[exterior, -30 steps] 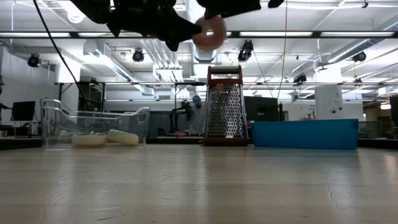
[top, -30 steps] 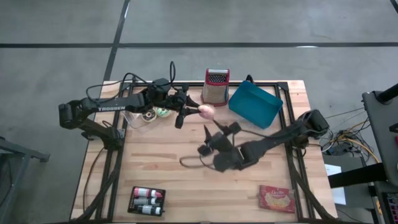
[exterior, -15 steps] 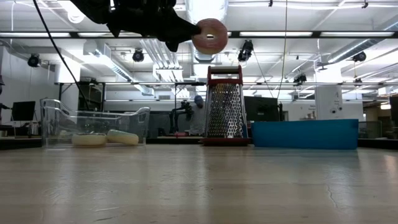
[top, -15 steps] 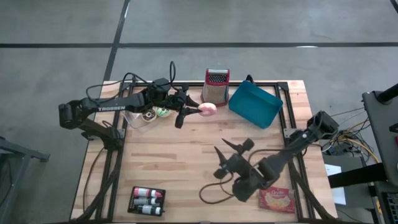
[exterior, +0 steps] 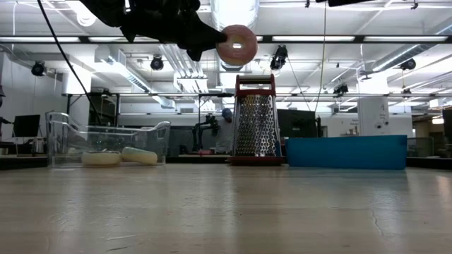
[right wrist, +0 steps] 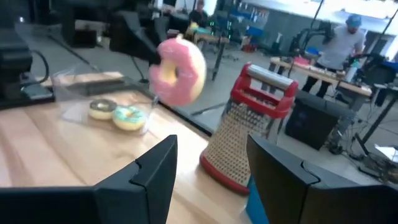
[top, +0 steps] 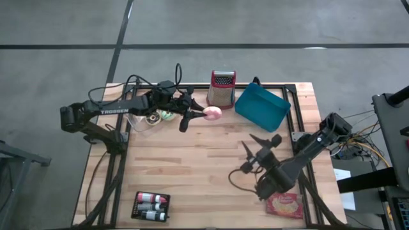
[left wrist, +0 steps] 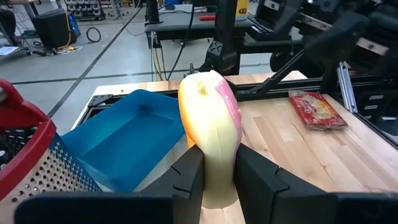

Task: Pick & Place Food Item
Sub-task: Put the pink donut into the transparent bin

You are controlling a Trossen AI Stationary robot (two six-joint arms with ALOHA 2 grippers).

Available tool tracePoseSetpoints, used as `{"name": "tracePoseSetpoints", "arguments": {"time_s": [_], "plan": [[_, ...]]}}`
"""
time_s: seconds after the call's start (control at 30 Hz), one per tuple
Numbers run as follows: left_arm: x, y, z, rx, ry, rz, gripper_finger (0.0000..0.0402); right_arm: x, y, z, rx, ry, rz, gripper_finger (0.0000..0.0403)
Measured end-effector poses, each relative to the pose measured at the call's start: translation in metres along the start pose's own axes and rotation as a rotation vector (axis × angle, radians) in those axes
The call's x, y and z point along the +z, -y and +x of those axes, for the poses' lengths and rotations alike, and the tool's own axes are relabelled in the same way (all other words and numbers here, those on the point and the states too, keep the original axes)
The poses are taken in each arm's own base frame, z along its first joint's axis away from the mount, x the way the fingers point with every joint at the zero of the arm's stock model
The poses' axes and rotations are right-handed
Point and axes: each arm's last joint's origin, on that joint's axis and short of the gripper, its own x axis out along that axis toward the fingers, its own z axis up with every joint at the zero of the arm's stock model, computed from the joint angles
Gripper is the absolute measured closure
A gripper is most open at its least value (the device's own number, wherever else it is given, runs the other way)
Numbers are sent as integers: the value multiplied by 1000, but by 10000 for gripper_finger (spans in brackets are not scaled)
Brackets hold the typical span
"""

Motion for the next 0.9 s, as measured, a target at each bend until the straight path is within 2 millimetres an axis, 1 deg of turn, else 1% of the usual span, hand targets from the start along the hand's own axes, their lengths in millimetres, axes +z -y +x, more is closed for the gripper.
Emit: {"name": "tracePoseSetpoints", "arguments": {"time_s": [0.13, 0.3, 0.47, 0.53, 0.6, 0.67, 0.77, 0.83, 0.9], "plan": [[0, 0, 0, -2, -1, -1, 319, -6, 8, 1, 1, 68, 10, 216], [0, 0, 0, -2, -1, 0, 319, -16, 11, 2, 6, 93, 43, 216], [0, 0, 0, -2, -1, 0, 319, -29, 10, 10, -7, 94, 194, 221], [0, 0, 0, -2, 0, 0, 319, -32, 4, 16, -24, 94, 244, 223], [0, 0, 0, -2, 0, 0, 319, -33, -7, 23, -43, 83, 232, 225], [0, 0, 0, -2, 0, 0, 319, -29, -20, 31, -53, 21, 213, 227], [0, 0, 0, -1, 0, 9, 319, -11, -43, 47, -1, -78, 137, 230], [0, 0, 0, 1, 1, 16, 319, 2, -55, 59, 66, -95, 41, 230], [0, 0, 0, 1, 0, 16, 319, 11, -62, 72, 163, -89, -81, 229]]}}
